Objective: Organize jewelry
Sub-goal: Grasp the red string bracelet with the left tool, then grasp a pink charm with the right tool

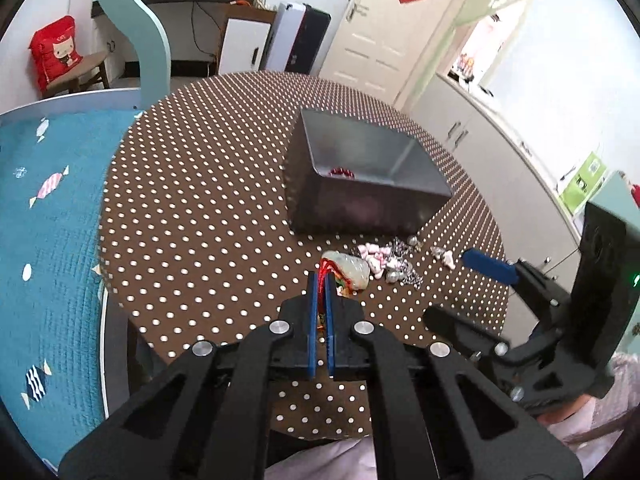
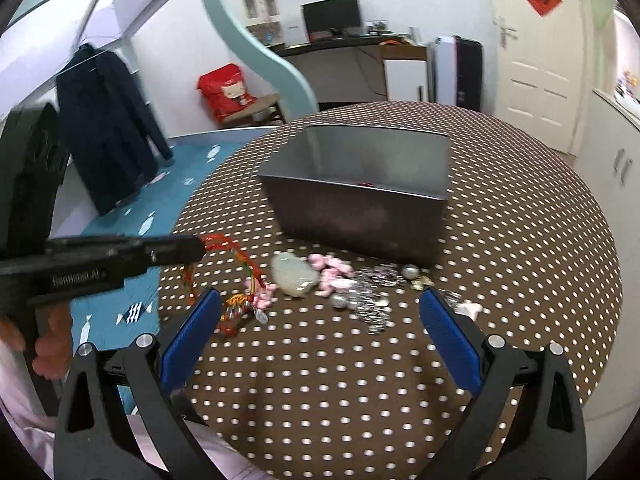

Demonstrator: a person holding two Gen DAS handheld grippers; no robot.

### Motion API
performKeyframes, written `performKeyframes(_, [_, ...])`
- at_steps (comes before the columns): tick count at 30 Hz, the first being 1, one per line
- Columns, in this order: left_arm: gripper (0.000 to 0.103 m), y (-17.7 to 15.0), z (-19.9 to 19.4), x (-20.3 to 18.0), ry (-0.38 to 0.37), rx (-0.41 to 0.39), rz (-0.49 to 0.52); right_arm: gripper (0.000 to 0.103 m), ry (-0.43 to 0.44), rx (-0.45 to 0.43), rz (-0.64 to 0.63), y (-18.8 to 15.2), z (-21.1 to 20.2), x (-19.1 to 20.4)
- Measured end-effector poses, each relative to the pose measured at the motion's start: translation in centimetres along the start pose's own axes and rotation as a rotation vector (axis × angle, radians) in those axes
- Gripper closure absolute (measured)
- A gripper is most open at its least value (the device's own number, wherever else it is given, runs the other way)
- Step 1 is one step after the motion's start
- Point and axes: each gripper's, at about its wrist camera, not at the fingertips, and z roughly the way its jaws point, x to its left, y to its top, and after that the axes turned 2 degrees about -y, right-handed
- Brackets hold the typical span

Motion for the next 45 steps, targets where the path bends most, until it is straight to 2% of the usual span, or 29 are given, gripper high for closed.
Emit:
performKeyframes(2, [0.100,0.0,-0.8,0.2,0.001,-0.016,-0.009,0.009,0.025,0.008,-0.018,0.0,0.3,0.7])
performKeyframes(6, [0.100,-0.2,-2.2,0.8,-0.004,-0.045,-0.032,0.029,0.055,0.038,-0.050,-0.1,1.2,2.0])
performKeyframes(13, [0.100,-0.6,-3.8,2.0,-0.002,-0.071,-0.058,0.049,0.095,0.080,-0.087,-0.2,3.2,3.8])
performKeyframes(18, [0.100,-1.0,-3.5,2.5,-0.001,-0.064,-0.074,0.071,0.088,0.099,-0.070,0.1,4.2,3.9])
performKeyframes(23, [0.100,-1.5,-2.5,3.0,-0.016,-0.039,-0.082,0.073,0.052,0.131,-0.100,-0.1,5.4,4.2])
performKeyframes(25, [0.100,-1.5,-2.3,3.1,-0.021,-0.034,-0.084,0.074,0.027,0.115,-0.137,-0.3,5.3,4.7])
performKeyframes(27, [0.100,-1.6,-2.1,3.1,-0.021,-0.031,-0.082,0.087,-0.006,0.106,-0.170,-0.4,5.5,5.0])
performKeyframes(28, [0.100,-1.6,-1.9,3.1,-0.022,-0.029,-0.082,0.087,-0.008,0.103,-0.182,-0.3,5.7,5.0])
performKeyframes(31, [0.100,-1.5,-1.4,3.3,-0.010,-0.027,-0.080,0.088,-0.001,0.095,-0.199,-0.7,5.6,4.8])
performKeyframes(33, [0.100,-1.5,-1.4,3.2,-0.002,-0.027,-0.072,0.093,0.027,0.081,-0.187,-0.7,5.3,4.5])
performKeyframes(34, [0.100,-1.5,-1.3,3.1,-0.010,-0.025,-0.072,0.093,0.053,0.075,-0.173,-0.5,5.0,4.3])
performKeyframes(37, [0.100,-1.4,-1.2,2.8,-0.011,-0.026,-0.059,0.093,0.032,0.066,-0.188,-0.5,4.7,4.2])
performKeyframes(40, [0.100,-1.3,-1.1,2.5,-0.016,-0.023,-0.055,0.093,0.057,0.069,-0.158,-0.3,4.7,3.5])
performKeyframes(45, [0.100,-0.6,-0.7,1.9,-0.015,-0.026,-0.045,0.093,0.096,0.025,-0.110,0.5,3.4,2.6])
